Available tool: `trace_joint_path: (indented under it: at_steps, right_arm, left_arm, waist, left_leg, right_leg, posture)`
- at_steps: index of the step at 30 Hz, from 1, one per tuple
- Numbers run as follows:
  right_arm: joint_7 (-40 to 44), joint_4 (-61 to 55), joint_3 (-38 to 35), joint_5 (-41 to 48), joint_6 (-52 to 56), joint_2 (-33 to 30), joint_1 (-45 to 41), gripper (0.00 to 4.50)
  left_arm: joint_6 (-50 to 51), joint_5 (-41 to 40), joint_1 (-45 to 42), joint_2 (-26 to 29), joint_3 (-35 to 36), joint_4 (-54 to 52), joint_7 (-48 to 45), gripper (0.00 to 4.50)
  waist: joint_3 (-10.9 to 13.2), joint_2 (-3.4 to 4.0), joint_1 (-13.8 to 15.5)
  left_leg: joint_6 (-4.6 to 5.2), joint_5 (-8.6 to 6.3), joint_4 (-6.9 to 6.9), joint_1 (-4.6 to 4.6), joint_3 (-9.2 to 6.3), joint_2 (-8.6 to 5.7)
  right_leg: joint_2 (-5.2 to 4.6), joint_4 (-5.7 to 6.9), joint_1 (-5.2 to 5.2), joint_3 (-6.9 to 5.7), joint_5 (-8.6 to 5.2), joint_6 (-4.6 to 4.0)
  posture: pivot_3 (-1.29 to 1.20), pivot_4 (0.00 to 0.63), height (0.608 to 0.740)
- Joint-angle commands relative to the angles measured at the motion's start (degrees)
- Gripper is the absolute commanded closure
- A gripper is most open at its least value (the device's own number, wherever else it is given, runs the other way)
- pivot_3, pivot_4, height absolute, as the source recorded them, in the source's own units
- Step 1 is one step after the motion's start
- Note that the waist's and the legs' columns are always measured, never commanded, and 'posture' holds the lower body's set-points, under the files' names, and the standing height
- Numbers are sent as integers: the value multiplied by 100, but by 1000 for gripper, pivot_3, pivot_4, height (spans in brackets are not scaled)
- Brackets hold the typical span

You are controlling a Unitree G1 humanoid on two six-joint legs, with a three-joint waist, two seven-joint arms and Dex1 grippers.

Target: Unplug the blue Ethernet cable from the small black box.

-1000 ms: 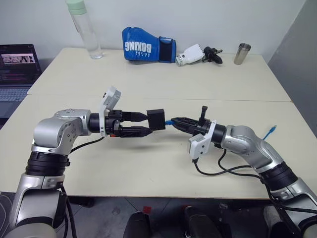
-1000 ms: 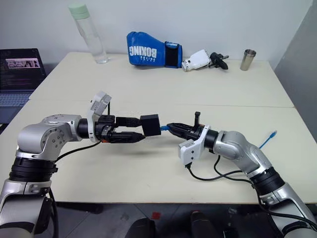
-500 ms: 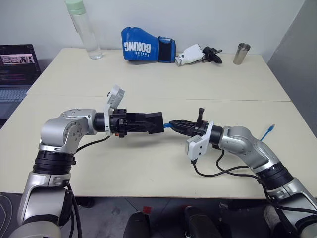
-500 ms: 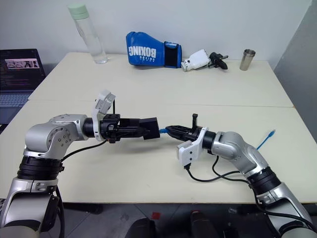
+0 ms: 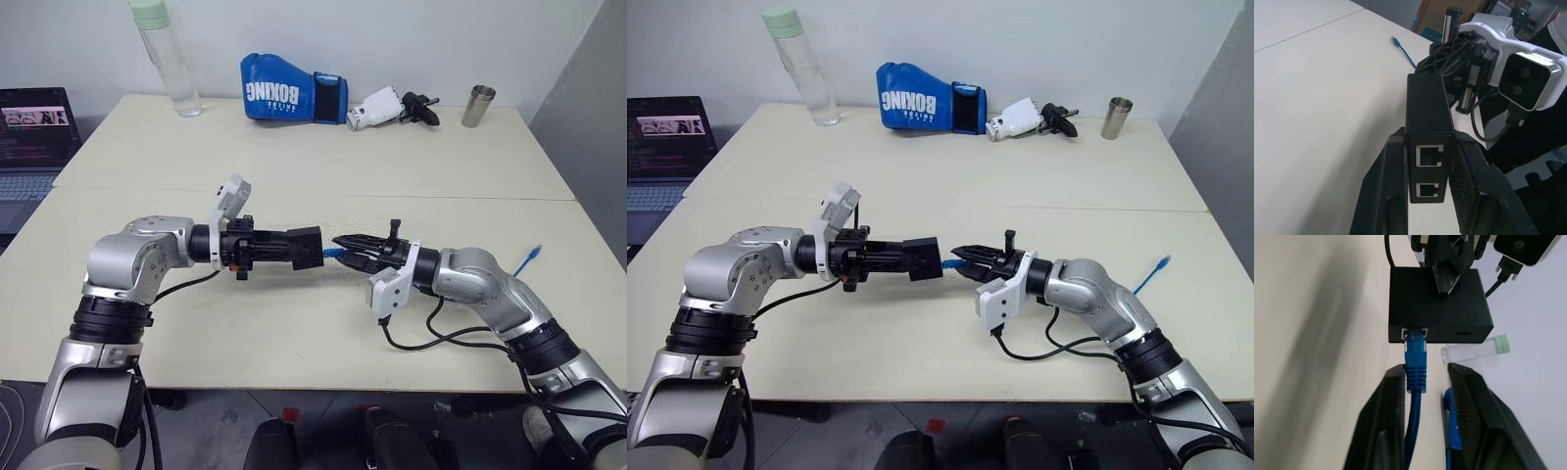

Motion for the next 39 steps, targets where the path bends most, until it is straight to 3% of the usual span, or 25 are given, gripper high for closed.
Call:
trace_joint_path:
  at_steps: [1, 5, 11, 18, 39]
  right_arm:
    - [607, -593, -189, 824, 416, -144, 95, 1955]
    - [1525, -1443, -353, 2098, 2076, -324, 334, 1938]
    - [1585, -2189, -1016, 4400, 6573, 90, -209, 1938]
    - [1465, -2071, -1239, 5556, 9094, 412, -923, 1938]
    - [1746, -1389, -718, 5340, 9111, 643, -1423, 1938]
  left_arm:
    - [-577, 290, -299, 15, -79, 212, -218, 3724]
    - [-1161, 621, -461, -12, -219, 499, -421, 3724]
    - [-1717, 853, -551, -32, -366, 509, -777, 3724]
    - [-1718, 823, -608, -61, -335, 382, -858, 3724]
    - [-1638, 811, -625, 5, -302, 273, -913, 3724]
  waist:
    - [0, 0, 9]
    - [0, 0, 16]
    - [0, 0, 7]
    - [0, 0, 16]
    - [0, 0, 8]
  left_leg:
    - [0, 0, 0, 0, 1, -1]
    - [0, 0, 0, 0, -1, 0]
    - [-2, 2, 3, 3, -3, 4]
    - [20, -10, 1, -6, -8, 1]
    - [25, -13, -1, -11, -18, -1]
  right_leg:
    - [0, 0, 0, 0, 0, 0]
    - [0, -1, 1, -2, 0, 0]
    - [-1, 10, 1, -3, 1, -2]
    - [0, 2, -2, -10, -1, -4]
    - [4, -1, -5, -14, -2, -3]
  posture:
    - [0, 150, 740]
    - [0, 150, 740]
    - [0, 150, 740]
    - [0, 150, 740]
    - [0, 150, 740]
